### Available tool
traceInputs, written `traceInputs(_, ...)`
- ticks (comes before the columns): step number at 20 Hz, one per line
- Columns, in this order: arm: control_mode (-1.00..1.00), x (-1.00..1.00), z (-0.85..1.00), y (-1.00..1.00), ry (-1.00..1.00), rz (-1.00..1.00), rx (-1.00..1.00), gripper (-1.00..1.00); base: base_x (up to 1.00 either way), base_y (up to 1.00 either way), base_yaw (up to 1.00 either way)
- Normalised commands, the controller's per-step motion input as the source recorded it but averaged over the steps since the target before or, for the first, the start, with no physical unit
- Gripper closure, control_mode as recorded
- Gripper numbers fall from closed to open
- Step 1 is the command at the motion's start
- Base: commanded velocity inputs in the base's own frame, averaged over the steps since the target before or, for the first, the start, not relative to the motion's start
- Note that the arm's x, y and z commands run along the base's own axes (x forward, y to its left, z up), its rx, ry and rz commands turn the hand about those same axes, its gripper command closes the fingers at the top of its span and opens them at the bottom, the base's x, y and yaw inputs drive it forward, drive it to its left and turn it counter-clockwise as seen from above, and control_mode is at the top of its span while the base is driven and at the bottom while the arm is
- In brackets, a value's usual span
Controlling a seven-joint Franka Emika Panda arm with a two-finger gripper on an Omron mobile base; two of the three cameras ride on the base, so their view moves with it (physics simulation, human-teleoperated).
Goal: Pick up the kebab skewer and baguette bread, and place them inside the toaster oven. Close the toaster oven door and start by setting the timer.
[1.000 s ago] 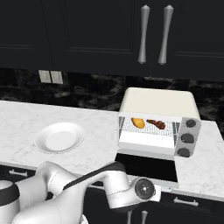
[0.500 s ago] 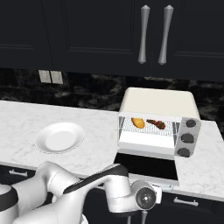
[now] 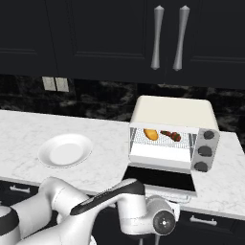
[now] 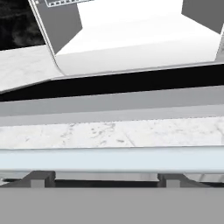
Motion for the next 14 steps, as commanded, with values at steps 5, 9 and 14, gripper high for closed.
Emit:
traceInputs(5,-1.00,0.99,0.62,0.35,-0.02,0.00,0.00,-1.00,0.00,0.00,0.00)
traceInputs(9,-1.00,1.00,0.59,0.36,0.00,0.00,0.00,-1.00,0.00,0.00,0.00)
traceInputs(14,-1.00,1.00,0.40,0.34,0.01,0.00,0.00,-1.00,0.00,0.00,0.00)
